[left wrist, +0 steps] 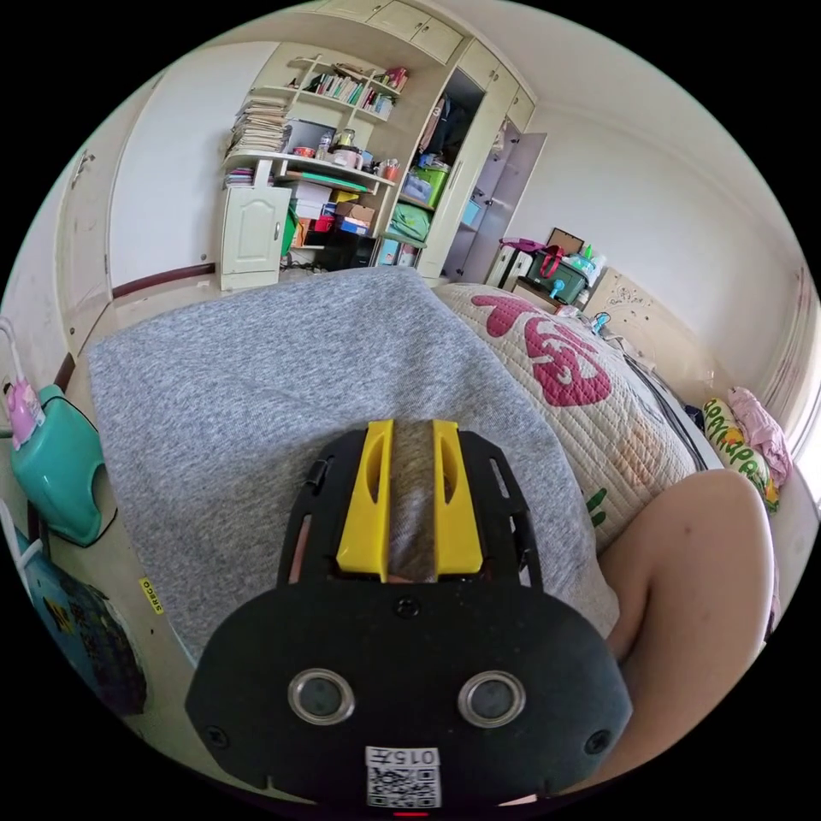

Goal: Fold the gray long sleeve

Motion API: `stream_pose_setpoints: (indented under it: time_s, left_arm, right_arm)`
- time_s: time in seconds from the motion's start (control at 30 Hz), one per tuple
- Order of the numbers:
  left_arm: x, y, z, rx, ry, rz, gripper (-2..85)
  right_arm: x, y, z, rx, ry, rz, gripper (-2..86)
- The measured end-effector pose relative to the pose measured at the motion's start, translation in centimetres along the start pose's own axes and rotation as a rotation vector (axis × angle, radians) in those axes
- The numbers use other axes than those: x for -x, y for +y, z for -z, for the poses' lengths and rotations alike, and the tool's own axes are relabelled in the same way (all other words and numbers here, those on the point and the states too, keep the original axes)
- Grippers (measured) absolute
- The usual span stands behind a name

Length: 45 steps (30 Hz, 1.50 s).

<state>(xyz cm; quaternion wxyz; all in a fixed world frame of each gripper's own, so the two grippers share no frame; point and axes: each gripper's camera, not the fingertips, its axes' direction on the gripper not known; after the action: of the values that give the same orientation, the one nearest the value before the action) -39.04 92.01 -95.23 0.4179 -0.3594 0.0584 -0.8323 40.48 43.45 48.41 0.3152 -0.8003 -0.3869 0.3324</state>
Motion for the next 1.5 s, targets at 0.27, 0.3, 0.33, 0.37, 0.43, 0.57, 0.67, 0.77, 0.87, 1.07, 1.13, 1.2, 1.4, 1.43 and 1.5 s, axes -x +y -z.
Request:
stream_pose_setpoints:
  time_s: [0.27,0.3,0.33,0.37,0.43,0.57,0.67,0.77,0.87,1.07,1.13,1.2,1.4,1.43,1.5]
  left_arm:
    - [-1.1,1.7,-0.2,0.012,-0.031,-0.016,7.8]
    - [-1.4,1.8,-0.3,0.013,-0.041,-0.020,7.8]
    - [-1.8,2.0,-0.5,0.017,-0.062,-0.028,7.8]
    - [-2.2,2.2,-0.6,0.020,-0.078,-0.033,7.8]
    - [-2.3,2.6,-0.9,0.024,-0.093,-0.032,7.8]
    - [-1.6,2.8,-1.8,0.051,-0.100,0.019,7.7]
    - [-0.1,2.3,-2.5,0.093,-0.067,0.127,7.8]
    - [0.6,2.3,-3.4,0.119,-0.066,0.172,7.8]
    - [0.1,2.6,-4.5,0.126,-0.112,0.151,7.8]
    - [2.0,2.3,-7.1,0.157,-0.114,0.219,7.8]
    - [3.5,1.6,-8.0,0.188,-0.069,0.263,8.3]
    - [4.7,0.5,-9.1,0.233,-0.018,0.268,8.8]
    - [2.9,-4.0,-9.3,0.204,0.162,0.169,6.8]
    - [1.5,-4.9,-9.0,0.173,0.170,0.138,6.9]
    - [-1.3,-6.6,-8.8,0.133,0.171,0.077,6.9]
  right_arm:
    - [10.0,-1.8,5.1,-0.232,0.215,0.296,-0.6]
    - [10.5,-1.9,5.1,-0.247,0.240,0.317,-0.6]
    - [11.5,-2.1,5.1,-0.271,0.283,0.348,-0.6]
    - [12.0,-2.5,5.0,-0.286,0.301,0.364,-0.6]
    - [12.3,-3.4,4.6,-0.296,0.311,0.370,-0.6]
    - [11.8,-6.2,3.3,-0.295,0.328,0.399,-0.6]
    - [11.0,-8.4,2.4,-0.298,0.386,0.446,-0.6]
    - [9.4,-10.2,1.9,-0.341,0.460,0.485,-0.6]
    - [7.3,-11.5,1.6,-0.406,0.587,0.512,-0.6]
    - [0.9,-16.6,-0.7,-0.353,0.951,0.589,-0.7]
    - [-2.2,-19.5,-1.3,-0.294,1.058,0.640,-0.6]
    - [-6.7,-23.3,-1.7,-0.219,1.202,0.670,-0.2]
    - [-27.8,-38.2,3.4,0.154,1.463,0.237,7.5]
    - [-31.8,-40.1,4.4,0.211,1.535,0.178,8.5]
    - [-37.4,-42.7,5.9,0.293,1.598,0.071,10.0]
